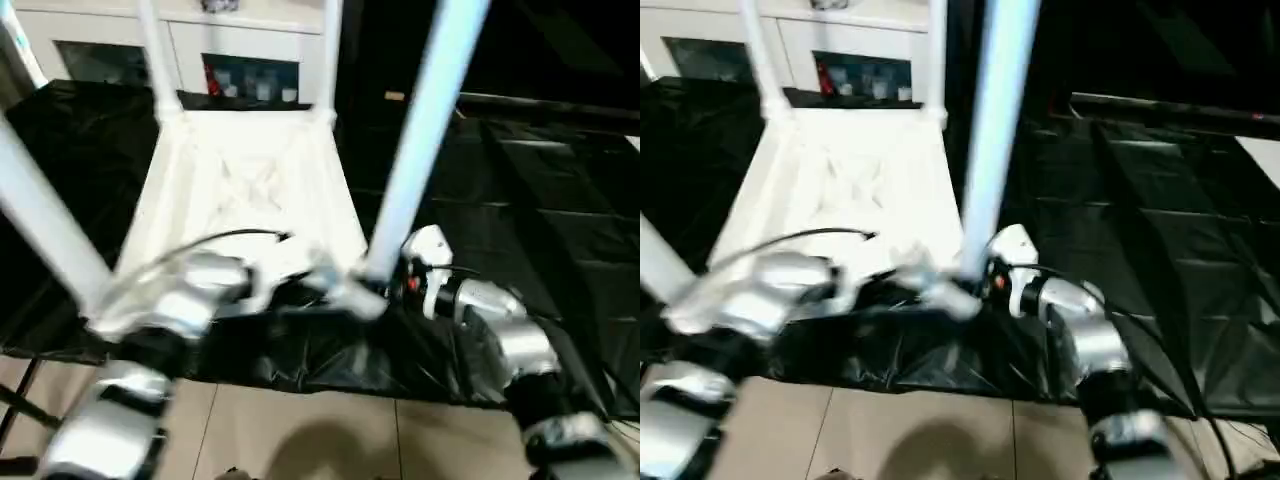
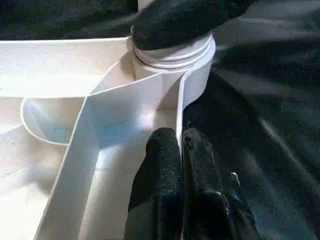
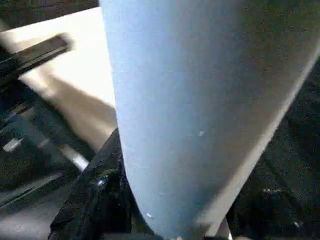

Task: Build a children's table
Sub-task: Rotate leg to tighten, then rotate table base

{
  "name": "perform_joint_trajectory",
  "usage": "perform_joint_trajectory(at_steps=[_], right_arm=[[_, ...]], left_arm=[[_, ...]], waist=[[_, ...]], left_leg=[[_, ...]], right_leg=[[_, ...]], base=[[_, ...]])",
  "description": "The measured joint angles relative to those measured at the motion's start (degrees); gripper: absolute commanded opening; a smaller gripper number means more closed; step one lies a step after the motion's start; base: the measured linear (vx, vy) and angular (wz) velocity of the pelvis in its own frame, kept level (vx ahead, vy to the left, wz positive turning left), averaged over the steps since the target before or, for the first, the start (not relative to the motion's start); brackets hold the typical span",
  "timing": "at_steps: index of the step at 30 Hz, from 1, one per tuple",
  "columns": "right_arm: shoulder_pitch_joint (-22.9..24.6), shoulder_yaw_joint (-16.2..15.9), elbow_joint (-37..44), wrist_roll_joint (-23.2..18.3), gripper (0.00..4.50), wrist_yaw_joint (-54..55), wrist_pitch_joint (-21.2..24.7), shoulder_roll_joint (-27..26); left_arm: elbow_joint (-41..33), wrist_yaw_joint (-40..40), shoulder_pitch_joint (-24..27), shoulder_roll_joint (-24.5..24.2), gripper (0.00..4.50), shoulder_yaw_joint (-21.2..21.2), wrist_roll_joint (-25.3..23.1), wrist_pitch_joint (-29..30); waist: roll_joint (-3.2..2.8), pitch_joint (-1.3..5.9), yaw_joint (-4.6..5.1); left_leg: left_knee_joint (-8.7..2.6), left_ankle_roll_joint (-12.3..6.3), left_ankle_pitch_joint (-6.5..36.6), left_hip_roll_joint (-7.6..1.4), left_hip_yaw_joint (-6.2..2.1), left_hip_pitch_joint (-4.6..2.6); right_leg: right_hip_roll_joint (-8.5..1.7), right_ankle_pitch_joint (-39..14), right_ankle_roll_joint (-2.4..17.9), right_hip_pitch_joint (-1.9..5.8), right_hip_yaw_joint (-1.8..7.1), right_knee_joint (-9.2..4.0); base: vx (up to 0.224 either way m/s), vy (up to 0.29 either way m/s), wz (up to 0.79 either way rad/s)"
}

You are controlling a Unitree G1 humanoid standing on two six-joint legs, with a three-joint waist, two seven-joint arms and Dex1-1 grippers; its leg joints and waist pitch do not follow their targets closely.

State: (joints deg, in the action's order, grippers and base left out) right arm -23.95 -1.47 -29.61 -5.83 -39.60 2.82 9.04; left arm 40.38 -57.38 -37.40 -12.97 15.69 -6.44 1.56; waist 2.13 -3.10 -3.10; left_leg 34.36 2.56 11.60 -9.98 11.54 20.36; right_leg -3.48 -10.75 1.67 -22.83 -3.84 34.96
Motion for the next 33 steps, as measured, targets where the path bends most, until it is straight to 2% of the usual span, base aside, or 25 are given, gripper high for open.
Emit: perform_joint_trajectory(at_steps=[4, 6, 7, 13, 15, 20, 23, 25, 27, 30, 31, 33], right_arm=[[1.09, 2.33, 3.80, 2.92, 1.94, 14.09, 3.85, -4.41], [1.19, 2.51, 4.35, 3.14, 1.94, 15.56, 4.26, -4.89], [1.34, 2.70, 4.65, 3.16, 2.49, 15.78, 4.37, -5.08], [2.53, 2.11, 6.85, 1.96, 2.99, 14.29, 4.74, -5.06], [2.96, 1.43, 7.52, 1.88, 3.14, 12.79, 5.30, -3.51], [3.76, 1.14, 8.79, 0.98, 3.14, 5.40, 5.29, 2.92], [6.03, 1.71, 10.57, -1.44, 3.14, -4.11, 5.10, 10.76], [7.18, 3.37, 11.44, -3.07, 3.14, -8.75, 5.46, 14.33], [8.46, 3.31, 12.64, -3.95, 3.14, -12.84, 5.87, 17.09], [8.87, 2.97, 13.46, -5.29, 3.14, -16.99, 6.92, 18.85], [8.89, 2.71, 14.13, -5.96, 3.16, -18.45, 7.82, 19.24], [9.30, 1.96, 15.88, -7.22, 3.17, -20.41, 9.16, 19.60]], left_arm=[[-1.65, 6.70, 0.38, 3.92, 0.00, 0.01, -1.37, 3.54], [-1.76, 7.29, 0.43, 4.22, 0.00, 0.01, -1.37, 3.55], [-1.77, 7.30, 0.43, 4.19, 0.00, 0.06, -1.37, 3.34], [-1.74, 7.36, 0.91, 2.81, 0.00, 0.33, -1.36, 0.73], [-1.77, 7.51, 1.09, 2.17, 0.00, 0.33, -1.39, 0.36], [-3.01, 7.51, 1.95, 1.51, 0.00, 0.32, -1.38, -0.26], [-4.08, 7.51, 2.84, 1.48, 0.00, 0.28, -1.06, -1.10], [-4.58, 7.52, 3.17, 0.92, 0.00, 0.19, -0.93, -1.43], [-4.81, 7.60, 3.36, 0.88, 0.00, 0.09, -0.92, -1.43], [-5.30, 7.94, 3.80, 0.54, 0.00, -0.17, -0.89, -1.47], [-5.74, 7.97, 4.20, 0.50, 0.28, -0.42, -0.37, -1.28], [-7.57, 6.82, 5.62, 0.45, 0.45, -1.71, 1.69, -0.05]], waist=[[-0.27, 0.09, 0.42], [-0.40, 0.14, 0.55], [-0.47, 0.15, 0.63], [-0.73, 0.07, 1.11], [-0.73, 0.06, 1.24], [-0.70, 0.00, 1.32], [-0.57, -0.06, 0.99], [-0.47, -0.12, 1.28], [-0.44, -0.14, 1.30], [-0.43, -0.15, 1.42], [-0.42, -0.15, 1.45], [-0.38, -0.18, 1.46]], left_leg=[[-0.06, 0.04, -0.02, 0.00, -0.01, 0.00], [-0.11, 0.03, -0.02, 0.00, -0.01, 0.02], [-0.14, 0.03, -0.02, 0.00, -0.03, 0.03], [-0.14, 0.03, -0.02, 0.00, -0.04, 0.07], [-0.15, 0.03, -0.02, 0.00, -0.05, 0.06], [-0.15, 0.03, -0.02, 0.00, -0.06, 0.09], [-0.14, 0.01, -0.03, 0.00, -0.06, 0.18], [-0.13, -0.04, -0.05, 0.00, -0.05, 0.31], [-0.13, -0.05, -0.06, -0.01, -0.09, 0.41], [-0.13, -0.29, -0.20, -0.01, -0.17, 0.42], [-0.13, -0.29, -0.20, -0.01, -0.19, 0.42], [-0.14, -0.29, -0.21, -0.03, -0.19, 0.48]], right_leg=[[0.01, 0.00, -0.02, -0.02, 0.00, -0.01], [0.01, 0.04, 0.05, -0.03, 0.00, -0.01], [0.03, 0.03, 0.05, -0.05, -0.01, -0.01], [0.03, 0.05, 0.08, -0.08, -0.02, -0.01], [0.04, 0.05, 0.07, -0.08, -0.02, -0.01], [0.05, -0.08, -0.16, -0.13, -0.02, 0.00], [0.05, -0.01, -0.02, -0.14, -0.03, -0.01], [0.06, -0.02, -0.02, -0.14, -0.01, -0.01], [0.08, -0.03, -0.04, -0.16, -0.04, -0.01], [0.11, -0.12, -0.21, -0.24, -0.09, 0.00], [0.11, -0.12, -0.21, -0.26, -0.12, 0.00], [0.12, -0.12, -0.21, -0.32, -0.12, 0.00]], base=[[0.000, 0.000, 0.00], [0.000, 0.000, 0.00], [0.000, 0.000, 0.00], [0.000, 0.000, 0.00], [0.000, 0.000, 0.00], [0.000, 0.000, 0.00], [0.000, 0.000, 0.00], [0.000, 0.000, 0.00], [0.000, 0.000, 0.00], [0.000, 0.000, 0.00], [0.000, 0.000, 0.00], [0.000, 0.000, 0.00]])
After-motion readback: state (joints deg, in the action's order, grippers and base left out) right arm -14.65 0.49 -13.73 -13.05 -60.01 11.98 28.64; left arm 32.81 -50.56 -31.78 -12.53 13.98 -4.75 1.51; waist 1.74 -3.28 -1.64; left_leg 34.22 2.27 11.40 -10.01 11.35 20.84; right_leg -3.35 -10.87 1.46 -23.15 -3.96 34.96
